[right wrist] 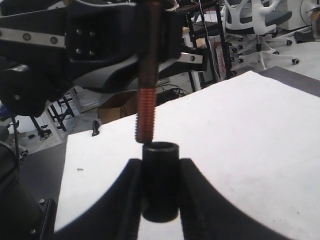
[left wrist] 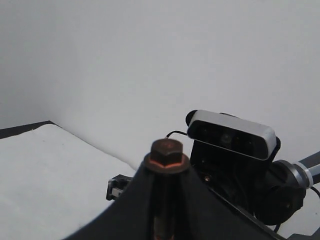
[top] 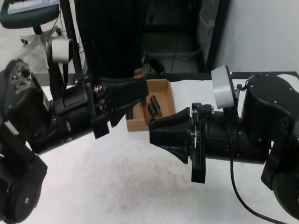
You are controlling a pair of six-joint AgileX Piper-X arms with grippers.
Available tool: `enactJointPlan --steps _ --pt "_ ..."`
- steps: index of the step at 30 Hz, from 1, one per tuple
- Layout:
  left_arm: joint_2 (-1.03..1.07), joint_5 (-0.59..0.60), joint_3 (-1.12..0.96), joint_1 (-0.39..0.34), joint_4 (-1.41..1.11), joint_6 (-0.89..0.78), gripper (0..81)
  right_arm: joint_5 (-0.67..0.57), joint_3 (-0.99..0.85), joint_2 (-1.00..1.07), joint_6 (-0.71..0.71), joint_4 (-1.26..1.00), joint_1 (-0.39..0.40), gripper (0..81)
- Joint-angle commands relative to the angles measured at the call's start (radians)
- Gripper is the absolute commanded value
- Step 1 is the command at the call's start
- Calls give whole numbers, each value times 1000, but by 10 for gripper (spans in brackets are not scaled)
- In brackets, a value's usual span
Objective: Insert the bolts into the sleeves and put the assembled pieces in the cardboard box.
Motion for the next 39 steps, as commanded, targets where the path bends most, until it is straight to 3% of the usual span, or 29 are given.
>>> enactJointPlan --steps 1,9,39 --pt "-14 5 15 -3 -5 9 0 -13 -4 -13 -3 -15 1 8" --pt "-14 -73 10 -3 -54 14 0 -13 -4 -13 -1 -15 1 8" --pt "-14 -70 -7 -3 -67 -55 0 -5 -6 -13 3 -65 1 8"
